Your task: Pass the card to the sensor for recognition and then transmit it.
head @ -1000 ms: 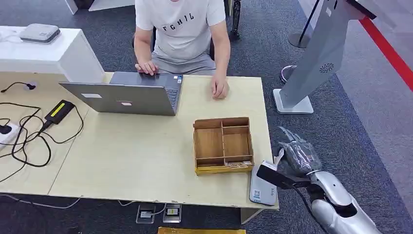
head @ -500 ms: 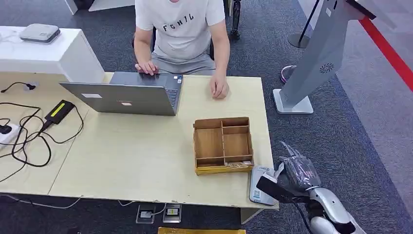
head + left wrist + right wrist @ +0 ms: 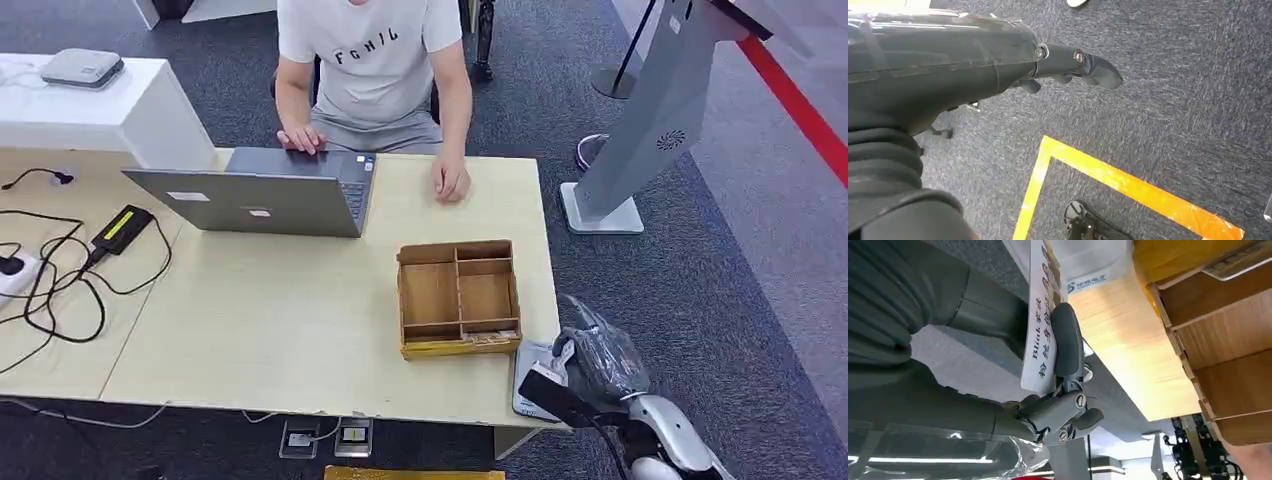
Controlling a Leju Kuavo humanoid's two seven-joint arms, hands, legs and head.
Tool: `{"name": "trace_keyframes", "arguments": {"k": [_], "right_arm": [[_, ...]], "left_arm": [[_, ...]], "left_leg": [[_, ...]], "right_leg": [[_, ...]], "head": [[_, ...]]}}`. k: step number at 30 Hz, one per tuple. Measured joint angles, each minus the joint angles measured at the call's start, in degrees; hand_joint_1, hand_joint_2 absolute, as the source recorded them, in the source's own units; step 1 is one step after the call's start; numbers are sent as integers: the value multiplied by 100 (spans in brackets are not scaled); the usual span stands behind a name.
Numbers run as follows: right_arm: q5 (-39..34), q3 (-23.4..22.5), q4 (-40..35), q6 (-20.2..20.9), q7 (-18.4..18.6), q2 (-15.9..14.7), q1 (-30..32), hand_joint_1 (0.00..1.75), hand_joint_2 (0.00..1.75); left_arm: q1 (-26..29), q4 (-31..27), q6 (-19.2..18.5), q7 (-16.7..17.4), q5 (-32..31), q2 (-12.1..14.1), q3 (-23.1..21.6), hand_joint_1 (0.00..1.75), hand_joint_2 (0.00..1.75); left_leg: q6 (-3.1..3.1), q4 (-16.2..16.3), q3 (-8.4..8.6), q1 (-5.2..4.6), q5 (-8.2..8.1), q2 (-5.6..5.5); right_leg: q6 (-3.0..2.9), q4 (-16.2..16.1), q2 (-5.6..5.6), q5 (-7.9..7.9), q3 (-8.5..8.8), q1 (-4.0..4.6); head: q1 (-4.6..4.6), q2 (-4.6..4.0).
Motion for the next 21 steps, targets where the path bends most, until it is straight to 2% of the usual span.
{"name": "trace_keyframes", "arguments": {"k": [21], "right_arm": [[-164,516,-15,-79,-92,-22,12,175,175]], "left_arm": [[-2,0,66,94,15,0,0,0,0]], "left_leg": [[0,0,0,0,0,1]], "right_leg": [[0,0,1,0,0,0]], "head": [[0,0]]}}
